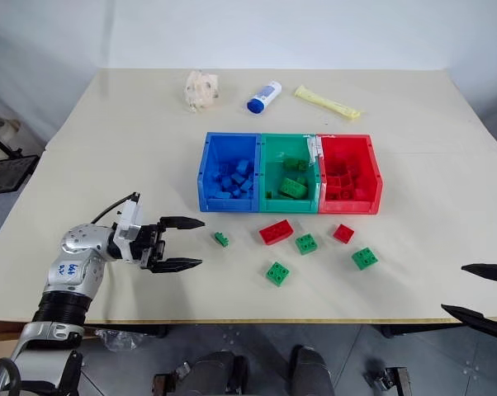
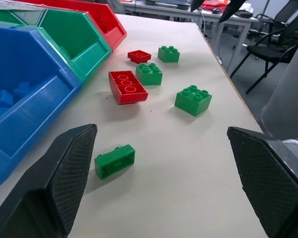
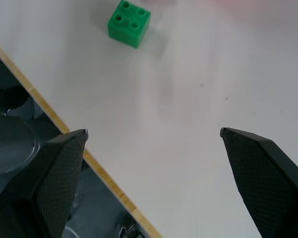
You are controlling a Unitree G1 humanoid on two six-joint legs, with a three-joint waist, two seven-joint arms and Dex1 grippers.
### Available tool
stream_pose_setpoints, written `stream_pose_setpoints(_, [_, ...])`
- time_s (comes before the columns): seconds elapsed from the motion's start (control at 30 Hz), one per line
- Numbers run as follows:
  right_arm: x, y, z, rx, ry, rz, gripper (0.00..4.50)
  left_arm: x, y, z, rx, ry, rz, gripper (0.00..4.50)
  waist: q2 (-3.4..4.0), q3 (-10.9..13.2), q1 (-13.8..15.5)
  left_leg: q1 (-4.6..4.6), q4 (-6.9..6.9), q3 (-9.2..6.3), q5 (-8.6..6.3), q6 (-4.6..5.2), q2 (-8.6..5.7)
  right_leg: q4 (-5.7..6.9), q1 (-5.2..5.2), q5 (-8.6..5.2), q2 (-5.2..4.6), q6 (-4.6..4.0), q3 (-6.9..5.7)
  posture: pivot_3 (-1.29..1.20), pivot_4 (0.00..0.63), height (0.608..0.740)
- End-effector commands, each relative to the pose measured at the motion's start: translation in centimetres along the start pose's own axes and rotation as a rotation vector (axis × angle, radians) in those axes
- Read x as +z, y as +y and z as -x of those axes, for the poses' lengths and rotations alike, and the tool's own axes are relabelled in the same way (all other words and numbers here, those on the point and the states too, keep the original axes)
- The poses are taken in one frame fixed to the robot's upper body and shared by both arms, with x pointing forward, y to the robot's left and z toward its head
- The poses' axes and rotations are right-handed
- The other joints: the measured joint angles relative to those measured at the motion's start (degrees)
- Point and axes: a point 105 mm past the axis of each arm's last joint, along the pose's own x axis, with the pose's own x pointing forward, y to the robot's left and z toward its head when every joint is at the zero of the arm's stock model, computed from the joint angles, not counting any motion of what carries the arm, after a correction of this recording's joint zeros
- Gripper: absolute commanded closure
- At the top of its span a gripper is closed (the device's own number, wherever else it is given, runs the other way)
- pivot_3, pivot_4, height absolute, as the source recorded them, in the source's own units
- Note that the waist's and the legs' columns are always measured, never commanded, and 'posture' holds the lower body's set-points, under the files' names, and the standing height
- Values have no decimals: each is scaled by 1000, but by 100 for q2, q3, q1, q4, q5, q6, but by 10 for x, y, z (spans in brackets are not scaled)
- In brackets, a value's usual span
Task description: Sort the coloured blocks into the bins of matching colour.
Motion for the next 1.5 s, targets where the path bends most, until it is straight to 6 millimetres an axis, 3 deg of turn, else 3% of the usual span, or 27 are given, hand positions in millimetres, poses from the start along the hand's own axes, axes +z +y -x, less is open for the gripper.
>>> stream_pose_setpoints(0.03, [17, 1, -7, 10, -23, 40, 0, 8, -2, -2, -14, -26, -34, 28, 0, 0, -2, 1, 0, 0, 0, 0, 0, 0, 0, 0, -2, 0, 1, 0, 150, 740])
stream_pose_setpoints(0.23, [34, 5, -44, 68, -52, 41, 0, 11, -8, -7, 14, -65, -84, 28, -1, -1, -13, 1, 1, -2, -2, -3, 5, 4, -3, 1, -10, -1, 1, 0, 150, 740])
stream_pose_setpoints(0.4, [39, 9, -90, 111, -57, -1, 0, 3, -5, -9, 87, -50, -126, 28, -4, -1, 3, -8, 18, -13, -2, -3, 2, 7, -1, 1, -11, -2, -5, 0, 150, 740])
stream_pose_setpoints(0.77, [31, -1, -135, 49, -64, -16, 0, 2, -15, -14, 101, -63, -125, 28, -5, -3, -15, -9, 23, -13, -1, -3, -2, 15, 0, 1, 6, -2, -12, 0, 150, 740])
stream_pose_setpoints(0.87, [31, 2, -138, 57, -81, -26, 632, 2, -16, -14, 104, -63, -124, 0, -9, -5, -15, -5, 23, -12, -1, -3, 0, 18, 2, 1, 7, -2, -12, 0, 150, 740])
stream_pose_setpoints(1.03, [29, 3, -139, 51, -85, -29, 2295, 4, -15, -12, 109, -60, -124, 0, -11, -6, -12, -4, 25, -12, -1, -3, 0, 20, 2, 1, 7, -2, -12, 0, 150, 740])
stream_pose_setpoints(1.1, [32, 5, -139, 49, -102, -21, 2564, 4, -15, -11, 110, -56, -125, 0, -12, -6, -10, -4, 26, -13, -1, -3, -1, 20, 3, 1, 7, -2, -12, 0, 150, 740])
stream_pose_setpoints(1.27, [59, 3, -133, 38, -174, 56, 2565, 5, -13, -10, 110, -53, -124, 0, -12, -6, -14, -5, 25, -12, -1, -3, -1, 20, 2, 1, 7, -2, -11, 0, 150, 740])
stream_pose_setpoints(1.4, [121, -3, -138, 30, -343, 120, 2565, 5, -8, -9, 114, -40, -117, 0, -11, -6, -53, -6, 25, -7, -1, -3, 1, 20, -4, 1, 7, -2, -7, 0, 150, 740])
stream_pose_setpoints(1.5, [145, -7, -151, 34, -398, 146, 2565, 5, -4, -9, 126, -33, -114, 0, -11, -6, -77, -4, 24, -10, -3, -7, 8, 25, -7, 0, 8, -4, -11, 0, 150, 740])
